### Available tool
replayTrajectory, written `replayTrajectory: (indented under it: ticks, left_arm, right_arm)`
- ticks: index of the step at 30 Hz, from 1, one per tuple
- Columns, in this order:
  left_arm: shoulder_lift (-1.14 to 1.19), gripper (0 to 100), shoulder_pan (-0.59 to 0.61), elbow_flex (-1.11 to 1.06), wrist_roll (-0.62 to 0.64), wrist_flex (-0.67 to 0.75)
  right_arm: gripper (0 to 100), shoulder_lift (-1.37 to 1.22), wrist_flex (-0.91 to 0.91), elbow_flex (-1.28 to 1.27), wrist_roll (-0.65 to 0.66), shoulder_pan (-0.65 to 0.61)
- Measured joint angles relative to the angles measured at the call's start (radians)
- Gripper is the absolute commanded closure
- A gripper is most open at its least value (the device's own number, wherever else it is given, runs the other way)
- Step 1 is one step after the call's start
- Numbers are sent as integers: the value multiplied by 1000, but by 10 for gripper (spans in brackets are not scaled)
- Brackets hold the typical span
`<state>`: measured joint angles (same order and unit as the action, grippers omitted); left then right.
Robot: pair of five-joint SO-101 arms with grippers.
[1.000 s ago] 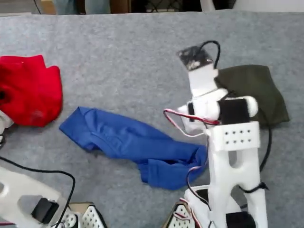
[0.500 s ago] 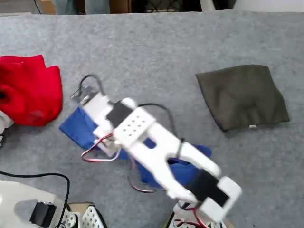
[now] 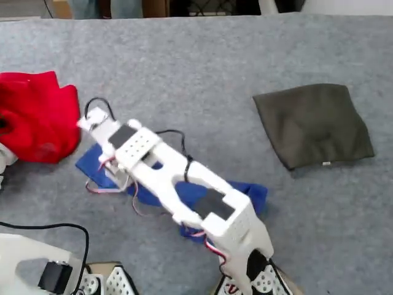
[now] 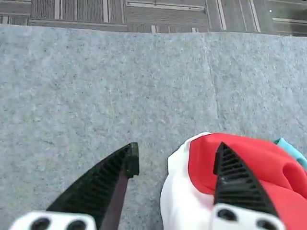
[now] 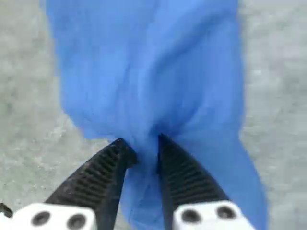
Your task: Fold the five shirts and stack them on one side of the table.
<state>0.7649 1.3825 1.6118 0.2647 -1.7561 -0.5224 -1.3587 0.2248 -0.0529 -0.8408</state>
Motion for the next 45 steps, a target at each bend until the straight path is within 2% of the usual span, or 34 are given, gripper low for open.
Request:
replayTrajectory:
  ticks: [4, 11, 20, 27, 32, 36, 45]
  left_arm:
    - [0, 729, 0, 0, -40, 0]
    - [0, 729, 0, 0, -49, 0]
    - [0, 729, 0, 0, -49, 0]
    - [0, 729, 5, 0, -49, 0]
    - [0, 729, 6, 0, -49, 0]
    - [0, 729, 6, 0, -49, 0]
    - [0, 729, 6, 0, -49, 0]
  right_arm:
    - [984, -12, -117, 153, 2, 44]
    - [984, -14, -233, 440, 2, 35]
    - [983, -14, -236, 812, 2, -101]
    - [983, -14, -86, 1099, -23, -186]
    - [983, -26, -81, 1085, -155, -173]
    - [983, -66, -152, 967, -259, -98]
    - [983, -195, -381, 756, -287, 167]
